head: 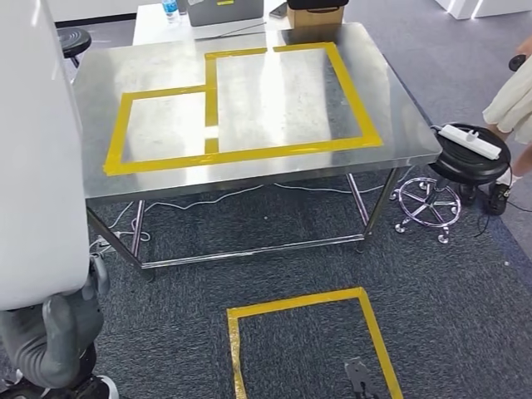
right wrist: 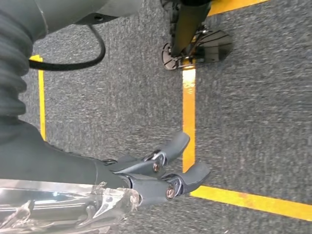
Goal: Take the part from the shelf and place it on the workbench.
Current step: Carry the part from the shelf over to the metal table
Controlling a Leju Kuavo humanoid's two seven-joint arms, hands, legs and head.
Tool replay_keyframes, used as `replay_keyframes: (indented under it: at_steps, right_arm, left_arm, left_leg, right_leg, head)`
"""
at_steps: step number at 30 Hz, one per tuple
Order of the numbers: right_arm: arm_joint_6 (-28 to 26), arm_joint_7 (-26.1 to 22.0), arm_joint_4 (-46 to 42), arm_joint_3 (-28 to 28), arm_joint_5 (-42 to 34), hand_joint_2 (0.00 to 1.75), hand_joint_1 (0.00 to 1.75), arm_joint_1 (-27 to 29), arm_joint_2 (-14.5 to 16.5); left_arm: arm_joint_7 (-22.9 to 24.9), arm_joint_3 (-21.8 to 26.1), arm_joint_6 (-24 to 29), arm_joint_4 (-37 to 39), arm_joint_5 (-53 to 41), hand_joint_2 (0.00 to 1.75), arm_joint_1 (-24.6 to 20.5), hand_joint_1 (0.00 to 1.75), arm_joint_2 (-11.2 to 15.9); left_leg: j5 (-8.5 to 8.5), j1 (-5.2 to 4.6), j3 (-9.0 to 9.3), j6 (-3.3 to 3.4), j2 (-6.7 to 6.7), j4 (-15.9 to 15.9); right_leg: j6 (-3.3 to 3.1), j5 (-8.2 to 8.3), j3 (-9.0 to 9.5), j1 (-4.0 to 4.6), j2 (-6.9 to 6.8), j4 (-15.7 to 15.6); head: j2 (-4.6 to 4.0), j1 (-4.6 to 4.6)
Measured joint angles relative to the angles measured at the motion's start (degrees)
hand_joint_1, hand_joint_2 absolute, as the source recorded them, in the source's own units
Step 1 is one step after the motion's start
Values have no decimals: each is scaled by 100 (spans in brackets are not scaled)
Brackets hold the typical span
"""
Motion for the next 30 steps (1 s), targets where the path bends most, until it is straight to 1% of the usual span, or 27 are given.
replay_keyframes:
  at_steps: [1, 2, 3, 4, 5, 6, 7, 8, 9, 11, 12, 13, 14, 15, 16, 17, 18, 19, 20, 21, 22, 23, 25, 27, 28, 29, 30]
  right_arm:
    - [0, -1, 0, -1, 0, 175, 0, 4, -2]
    - [-1, -1, 0, -3, 0, 175, 0, 7, -3]
    - [-1, -1, 0, -4, 0, 175, 0, 9, -4]
    - [-1, -1, 0, -6, -1, 175, 0, 9, -5]
    - [-1, -2, 1, -7, -2, 175, 0, 12, -3]
    - [1, -3, 7, -7, -3, 175, 0, 7, 2]
    - [1, -3, 12, -7, -4, 175, 0, 0, 7]
    - [2, -3, 17, -7, -6, 175, 0, -6, 10]
    - [3, -3, 22, -7, -8, 175, 0, -17, 12]
    - [2, -4, 22, -8, -9, 175, 0, -24, 10]
    - [1, -5, 22, -8, -9, 175, 0, -28, 9]
    - [-1, -7, 22, -8, -9, 175, 0, -33, 8]
    - [-2, -9, 22, -8, -9, 175, 0, -35, 5]
    - [-2, -9, 22, -8, -9, 175, 0, -35, 1]
    - [-2, -7, 22, -8, -9, 175, 0, -29, -4]
    - [-1, -5, 22, -8, -8, 175, 0, -21, -10]
    - [-1, -4, 22, -9, -8, 175, 0, -14, -17]
    - [-1, -3, 22, -10, -7, 175, 0, -10, -22]
    - [-1, -3, 22, -10, -7, 175, 0, -10, -27]
    - [0, -3, 27, -10, -7, 175, 0, -11, -30]
    - [1, -3, 31, -10, -6, 175, 0, -15, -32]
    - [2, -3, 35, -10, -4, 175, 0, -17, -33]
    - [3, -3, 40, -11, 0, 175, 0, -19, -36]
    - [3, -7, 40, -11, 3, 175, 0, -18, -38]
    - [2, -10, 40, -11, 4, 175, 0, -21, -38]
    - [2, -12, 40, -11, 4, 175, 0, -22, -40]
    - [1, -14, 39, -12, 4, 175, 0, -21, -41]
  left_arm:
    - [0, 0, 0, 5, -5, 175, 0, 175, 2]
    - [0, 0, 0, 10, -8, 175, 0, 175, 3]
    - [0, 0, 0, 15, -9, 175, 0, 175, 3]
    - [0, -1, -1, 19, -11, 175, -1, 175, 3]
    - [0, -2, -1, 20, -11, 175, -2, 175, 2]
    - [0, -2, -2, 21, -12, 175, -2, 175, 3]
    - [1, -4, -2, 22, -13, 175, -4, 175, 2]
    - [1, -7, -2, 23, -13, 175, -7, 175, 2]
    - [2, -12, -2, 25, -13, 175, -11, 175, 1]
    - [2, -28, -4, 26, -12, 175, -18, 175, -5]
    - [1, -38, -8, 26, -9, 175, -21, 175, -8]
    - [0, -47, -13, 26, -1, 175, -24, 175, -11]
    - [-3, -55, -18, 27, 11, 175, -26, 175, -13]
    - [-7, -60, -22, 28, 24, 175, -28, 175, -13]
    - [-11, -62, -24, 30, 35, 175, -28, 175, -13]
    - [-16, -64, -25, 31, 42, 175, -28, 175, -12]
    - [-21, -65, -25, 32, 44, 175, -28, 175, -11]
    - [-25, -66, -26, 33, 44, 175, -29, 175, -11]
    - [-30, -67, -26, 33, 44, 175, -29, 175, -11]
    - [-36, -68, -26, 34, 45, 175, -31, 175, -10]
    - [-44, -68, -26, 34, 47, 175, -32, 175, -8]
    - [-53, -69, -26, 35, 51, 175, -33, 175, -6]
    - [-70, -70, -26, 35, 57, 175, -34, 175, -1]
    - [-77, -70, -26, 35, 57, 175, -35, 175, 0]
    - [-79, -70, -26, 35, 57, 175, -35, 175, 1]
    - [-82, -69, -26, 35, 57, 175, -35, 175, 3]
    - [-84, -69, -26, 36, 57, 175, -34, 175, 5]
  left_leg:
    - [-32, 2, -247, -3, 1, 314]
    - [48, 1, -407, 11, 2, 443]
    - [246, -4, -450, 40, 1, 347]
    - [534, -18, -384, 89, 0, 54]
    - [854, -45, -260, 163, -2, -345]
    - [1089, -84, -125, 245, -6, -707]
    - [1212, -118, -21, 307, -5, -975]
    - [1232, -146, 35, 344, -5, -1114]
    - [1183, -160, 60, 360, -7, -1155]
    - [1133, -136, 137, 356, -10, -1263]
    - [1115, -110, 195, 363, -7, -1326]
    - [1092, -82, 257, 363, -1, -1382]
    - [1059, -62, 306, 363, 5, -1409]
    - [1019, -53, 341, 370, 10, -1413]
    - [977, -49, 374, 368, 8, -1410]
    - [933, -43, 410, 361, -1, -1401]
    - [886, -32, 450, 346, -12, -1385]
    - [835, -16, 493, 321, -24, -1360]
    - [779, -2, 534, 283, -32, -1326]
    - [723, 0, 562, 240, -38, -1278]
    - [681, -2, 574, 205, -43, -1235]
    - [657, -11, 574, 179, -48, -1205]
    - [649, -13, 564, 155, -56, -1189]
    - [561, -1, 531, 114, -44, -1102]
    - [439, 6, 450, 85, -34, -920]
    - [270, 12, 308, 57, -23, -618]
    - [86, 19, 110, 37, -16, -220]
  right_leg:
    - [0, -43, 60, 3, -1, 0]
    - [3, -88, 134, 7, 0, 1]
    - [9, -137, 223, 15, 10, -2]
    - [16, -194, 329, 27, 22, -12]
    - [20, -256, 424, 28, 39, -33]
    - [34, -326, 506, 44, 58, -57]
    - [51, -387, 566, 49, 66, -87]
    - [73, -431, 602, 47, 71, -128]
    - [103, -461, 639, 51, 69, -178]
    - [154, -496, 725, 52, 47, -281]
    - [177, -553, 711, 61, 30, -212]
    - [198, -661, 611, 70, 11, 1]
    - [217, -803, 411, 67, -7, 355]
    - [238, -949, 136, 64, -20, 780]
    - [259, -1034, -136, 59, -28, 1149]
    - [280, -997, -346, 54, -30, 1351]
    - [302, -831, -461, 47, -31, 1335]
    - [327, -551, -467, 35, -34, 1092]
    - [359, -236, -406, 12, -39, 719]
    - [377, -2, -326, -3, -33, 388]
    - [357, 140, -260, -13, -22, 160]
    - [321, 187, -233, -14, -10, 65]
    - [205, 176, -231, 1, 10, 81]
    - [129, 176, -228, -5, 10, 81]
    - [97, 177, -222, -14, 8, 77]
    - [75, 175, -221, -17, 2, 74]
    - [60, 171, -222, -17, -6, 74]
  head:
    - [0, 1]
    - [0, 1]
    - [0, 1]
    - [0, 0]
    - [0, 1]
    - [-1, 10]
    - [-1, 12]
    - [-1, 20]
    - [-1, 24]
    - [1, 18]
    - [1, 16]
    - [1, 20]
    - [0, 27]
    - [0, 29]
    - [0, 35]
    - [0, 40]
    - [0, 43]
    - [0, 49]
    - [0, 51]
    - [0, 55]
    - [1, 54]
    - [1, 47]
    - [1, 33]
    - [0, 21]
    - [0, 14]
    - [0, 7]
    - [0, 2]
